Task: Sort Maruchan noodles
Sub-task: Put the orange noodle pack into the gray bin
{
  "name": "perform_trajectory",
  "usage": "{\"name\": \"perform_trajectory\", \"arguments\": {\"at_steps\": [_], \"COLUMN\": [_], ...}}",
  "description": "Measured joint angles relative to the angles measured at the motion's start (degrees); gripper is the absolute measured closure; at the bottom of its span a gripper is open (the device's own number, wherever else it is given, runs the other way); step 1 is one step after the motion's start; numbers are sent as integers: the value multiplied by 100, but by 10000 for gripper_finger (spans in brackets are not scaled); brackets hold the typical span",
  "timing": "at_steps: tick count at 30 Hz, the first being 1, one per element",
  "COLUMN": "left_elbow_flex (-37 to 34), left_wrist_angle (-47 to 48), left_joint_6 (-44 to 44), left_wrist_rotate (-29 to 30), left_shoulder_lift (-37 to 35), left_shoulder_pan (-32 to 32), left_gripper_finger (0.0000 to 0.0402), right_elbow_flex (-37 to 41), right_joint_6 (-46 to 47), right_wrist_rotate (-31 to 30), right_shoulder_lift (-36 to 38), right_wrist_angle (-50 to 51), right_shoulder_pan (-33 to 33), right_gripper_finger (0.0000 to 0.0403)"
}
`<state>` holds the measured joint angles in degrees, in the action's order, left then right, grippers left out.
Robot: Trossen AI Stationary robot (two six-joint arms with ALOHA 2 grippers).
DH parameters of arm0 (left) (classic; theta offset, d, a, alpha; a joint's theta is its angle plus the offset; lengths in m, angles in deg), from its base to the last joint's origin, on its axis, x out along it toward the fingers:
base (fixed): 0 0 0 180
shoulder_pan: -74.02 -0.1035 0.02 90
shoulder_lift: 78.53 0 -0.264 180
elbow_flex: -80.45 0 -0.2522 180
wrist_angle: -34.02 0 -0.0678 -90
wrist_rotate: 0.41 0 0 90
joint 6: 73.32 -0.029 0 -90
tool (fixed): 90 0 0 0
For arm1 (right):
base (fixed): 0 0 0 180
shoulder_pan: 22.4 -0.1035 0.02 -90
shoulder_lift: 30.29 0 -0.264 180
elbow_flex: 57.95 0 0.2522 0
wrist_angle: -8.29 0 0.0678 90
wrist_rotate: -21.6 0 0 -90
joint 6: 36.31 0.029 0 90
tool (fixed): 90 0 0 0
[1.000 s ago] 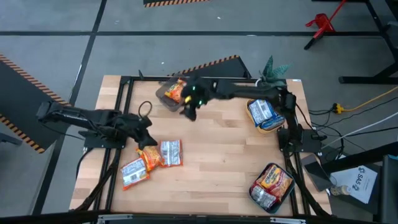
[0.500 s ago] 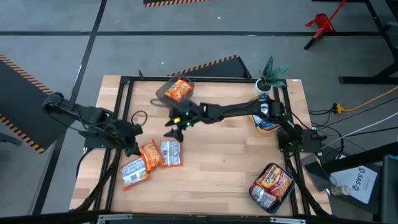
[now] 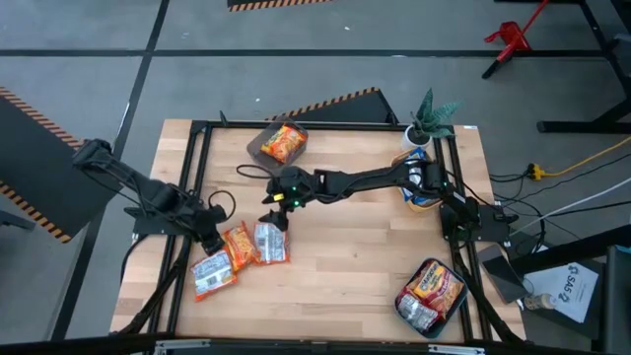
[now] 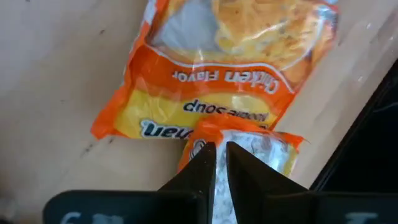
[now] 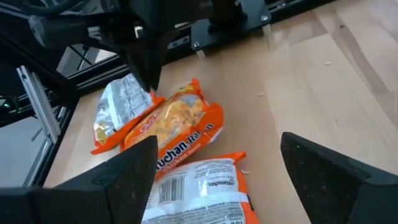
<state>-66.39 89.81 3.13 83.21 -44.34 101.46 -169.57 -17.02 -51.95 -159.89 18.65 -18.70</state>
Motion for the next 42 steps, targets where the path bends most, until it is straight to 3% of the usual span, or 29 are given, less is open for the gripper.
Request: {"name": "perform_trajectory", "arguments": {"at_steps": [7,12,16,26,31,42], "left_elbow_flex": [-525,-1011,-1020,-1022,-1022,-1018], "left_wrist_angle": [-317,-1087,-1316,-2083,-2529,-3516], "left_joint_6": [269,538,658,879,901,1048], "left_wrist_rotate": [162,470,1058,1659,1727,2005], "left_shoulder_lift": [79,83,172,644,1089,1990], "left_shoulder_pan": [52,52,27,17,17,17], "left_gripper_finger": [382,382,383,384,383,383], "right_elbow_flex": [0,0,0,-13,2,0], "right_joint_6": [-4,-4,-2,637,1289,1345], "right_wrist_rotate": [-97,-85,-80,-67,195,416], "right_shoulder_lift": [0,0,0,-211,-559,-649], "right_wrist_angle": [-13,6,6,-198,-309,-420], "right_shoulder_pan": [7,5,0,-2,0,-124], "right_gripper_finger": [81,81,81,81,81,81]}}
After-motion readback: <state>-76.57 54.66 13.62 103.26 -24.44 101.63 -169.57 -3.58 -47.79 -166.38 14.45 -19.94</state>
